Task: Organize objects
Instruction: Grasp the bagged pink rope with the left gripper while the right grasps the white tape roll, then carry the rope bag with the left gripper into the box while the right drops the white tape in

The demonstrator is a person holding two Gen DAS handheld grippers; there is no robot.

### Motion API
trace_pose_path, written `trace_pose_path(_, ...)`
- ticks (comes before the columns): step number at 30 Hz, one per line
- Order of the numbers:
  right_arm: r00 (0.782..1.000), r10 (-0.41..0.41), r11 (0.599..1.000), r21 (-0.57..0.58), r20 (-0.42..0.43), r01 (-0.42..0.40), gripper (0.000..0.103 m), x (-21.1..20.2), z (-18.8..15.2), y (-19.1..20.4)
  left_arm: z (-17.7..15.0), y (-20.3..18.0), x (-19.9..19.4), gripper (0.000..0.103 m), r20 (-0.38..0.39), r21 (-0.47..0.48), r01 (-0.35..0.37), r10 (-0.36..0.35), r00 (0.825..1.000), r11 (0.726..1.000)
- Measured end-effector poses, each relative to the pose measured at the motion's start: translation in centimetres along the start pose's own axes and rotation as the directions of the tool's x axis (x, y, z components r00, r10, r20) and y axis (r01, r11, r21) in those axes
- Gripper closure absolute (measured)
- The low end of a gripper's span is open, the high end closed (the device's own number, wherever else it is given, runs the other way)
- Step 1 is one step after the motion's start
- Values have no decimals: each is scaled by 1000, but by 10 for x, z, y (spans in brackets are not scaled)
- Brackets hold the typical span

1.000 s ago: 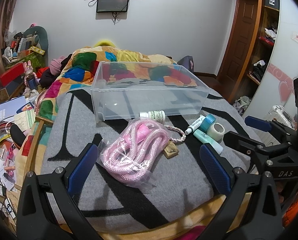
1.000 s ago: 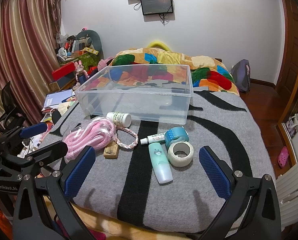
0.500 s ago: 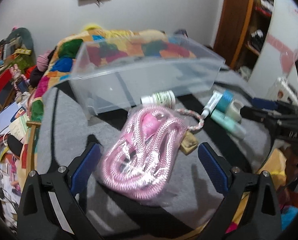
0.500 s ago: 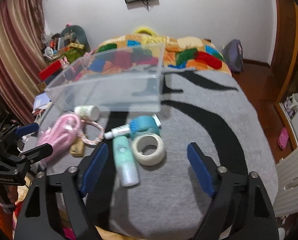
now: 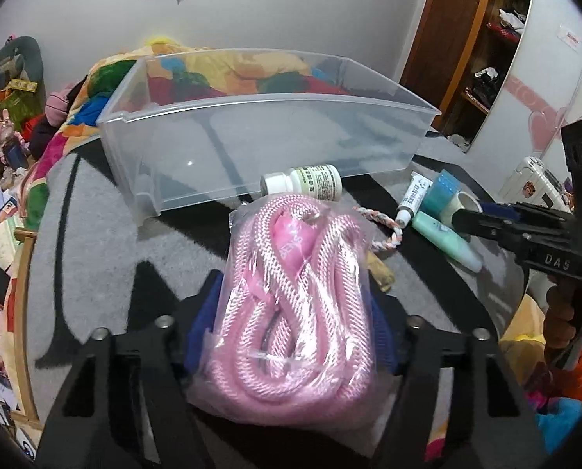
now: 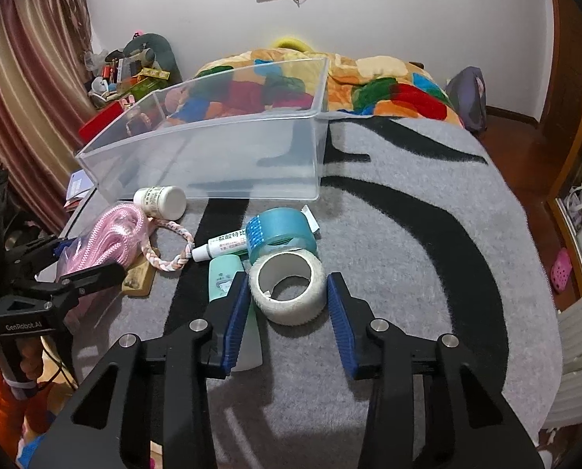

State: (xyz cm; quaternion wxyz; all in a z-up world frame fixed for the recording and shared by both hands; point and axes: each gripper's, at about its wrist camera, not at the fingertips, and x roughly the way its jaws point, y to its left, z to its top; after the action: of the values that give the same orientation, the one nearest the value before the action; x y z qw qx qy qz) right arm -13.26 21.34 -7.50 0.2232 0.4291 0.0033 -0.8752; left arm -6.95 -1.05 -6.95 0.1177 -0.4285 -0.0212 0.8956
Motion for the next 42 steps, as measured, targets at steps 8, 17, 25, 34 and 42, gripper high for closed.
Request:
trace_pose_path(8,998,-8,1000,-25,63,9,67,-27,1,6,-18,-3,-30,46,46,-29,-79,80,996,996)
trace_pose_path(17,988,29,998,-56,150,-21,67,-50,24,24,-2,15,-60,88,116,-95,-48,59,991,994)
trace_pose_path(25,985,54,995,-95,161,-39,67,-47,37,38,-12,10,-39,34,31,-24,-122,123,992,992)
trace_pose_path(34,990,53,994,-100,128,-41,67,-37,33,38,-20,18,-21,22,-10,-45,-10,10,1000,999)
trace_pose_path(42,991,59,995,-89,117,-49,67,-32,33,40,-19,-2,-13,40,31,-2,-151,151,988,989)
